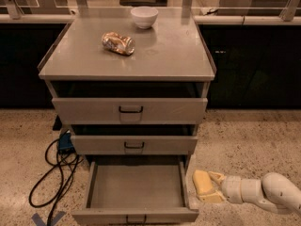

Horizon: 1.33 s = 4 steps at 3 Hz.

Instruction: Place sponge into bottom drawer

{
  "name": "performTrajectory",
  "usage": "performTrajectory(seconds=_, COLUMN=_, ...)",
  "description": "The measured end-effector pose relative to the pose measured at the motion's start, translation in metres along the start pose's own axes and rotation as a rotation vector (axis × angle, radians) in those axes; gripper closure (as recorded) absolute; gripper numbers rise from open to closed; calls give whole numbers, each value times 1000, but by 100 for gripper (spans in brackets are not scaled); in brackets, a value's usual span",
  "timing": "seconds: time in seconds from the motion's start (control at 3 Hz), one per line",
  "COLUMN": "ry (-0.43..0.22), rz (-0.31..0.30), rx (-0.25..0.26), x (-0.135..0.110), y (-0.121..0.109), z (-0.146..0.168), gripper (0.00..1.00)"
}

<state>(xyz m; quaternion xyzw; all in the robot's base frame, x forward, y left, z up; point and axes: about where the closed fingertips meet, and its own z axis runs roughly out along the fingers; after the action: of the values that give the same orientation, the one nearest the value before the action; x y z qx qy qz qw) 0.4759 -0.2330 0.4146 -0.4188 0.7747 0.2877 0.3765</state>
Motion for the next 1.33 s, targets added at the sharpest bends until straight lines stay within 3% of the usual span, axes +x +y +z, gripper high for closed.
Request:
performTrajectory(seconds=0.67, ry=26, rz=4, rx=16, x=7, y=-5, z=2, gripper=100)
performTrajectory(seconds=1.0, ry=84, rz=33, rx=6, x=56, y=-20, z=34, gripper=100)
performTrajectory(seconds=1.33, ry=119, rz=70, rx=9, x=131, y=-32, z=102, gripper=100)
